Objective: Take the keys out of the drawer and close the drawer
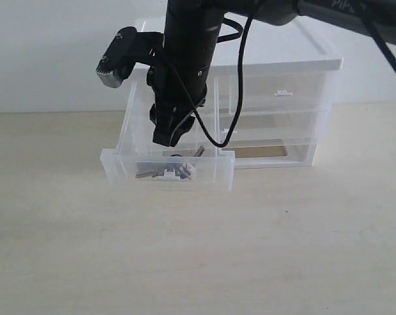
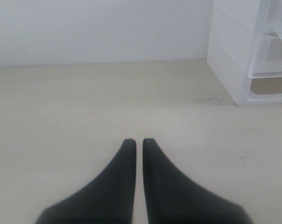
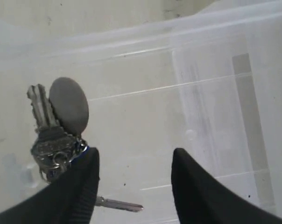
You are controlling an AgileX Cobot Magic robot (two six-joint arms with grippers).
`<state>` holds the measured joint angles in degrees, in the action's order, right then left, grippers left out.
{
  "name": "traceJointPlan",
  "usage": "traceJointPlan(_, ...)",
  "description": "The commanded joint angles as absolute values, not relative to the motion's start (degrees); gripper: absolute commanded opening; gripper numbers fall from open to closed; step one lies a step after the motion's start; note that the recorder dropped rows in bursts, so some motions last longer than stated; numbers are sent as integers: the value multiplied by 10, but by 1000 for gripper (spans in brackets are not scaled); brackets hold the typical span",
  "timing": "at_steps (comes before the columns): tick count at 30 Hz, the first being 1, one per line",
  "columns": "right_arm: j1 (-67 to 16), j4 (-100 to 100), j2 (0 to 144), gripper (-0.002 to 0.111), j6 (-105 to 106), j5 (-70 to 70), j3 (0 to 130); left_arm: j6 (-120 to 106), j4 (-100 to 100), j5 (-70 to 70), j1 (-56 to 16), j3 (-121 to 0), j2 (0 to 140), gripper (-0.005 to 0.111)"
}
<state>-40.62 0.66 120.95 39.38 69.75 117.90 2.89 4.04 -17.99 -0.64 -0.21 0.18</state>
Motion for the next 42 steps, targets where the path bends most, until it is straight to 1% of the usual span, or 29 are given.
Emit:
traceJointPlan(1,-406,9,1218,44,388,700,1178,35,39,-181,-5,0,0,4)
traceJointPlan(7,-406,-12,1212,44,390,700,1180,35,39,-181,-5,0,0,4)
traceJointPlan(10,-406,-54,1197,44,349,697,1180,35,39,-181,-5,0,0,4)
traceJointPlan(12,-406,-61,1182,42,343,687,1180,35,39,-181,-5,0,0,4)
traceJointPlan(13,-406,-58,1175,38,343,687,1180,35,39,-181,-5,0,0,4)
traceJointPlan(14,-406,-50,1167,31,342,690,1180,35,39,-181,-5,0,0,4)
traceJointPlan(16,-406,-25,1152,13,343,700,1180,35,39,-181,-5,0,0,4)
traceJointPlan(17,-406,-10,1146,1,350,700,1178,35,39,-181,-5,0,0,4)
traceJointPlan(18,-406,4,1140,0,352,700,1178,35,39,-181,-5,0,0,4)
traceJointPlan(23,-406,113,1114,0,366,700,1174,35,39,-181,-5,0,0,4)
traceJointPlan(25,-406,155,1102,0,366,700,1153,35,39,-181,-5,0,0,4)
traceJointPlan(28,-412,185,1092,0,379,700,1088,35,39,-181,-5,0,0,4)
traceJointPlan(32,-437,153,1091,0,398,700,1022,35,39,-181,-5,0,0,4)
traceJointPlan(38,-453,140,1095,0,384,700,998,35,39,-181,-5,0,0,4)
traceJointPlan(42,-453,21,1095,0,329,683,969,35,39,-181,-5,0,0,4)
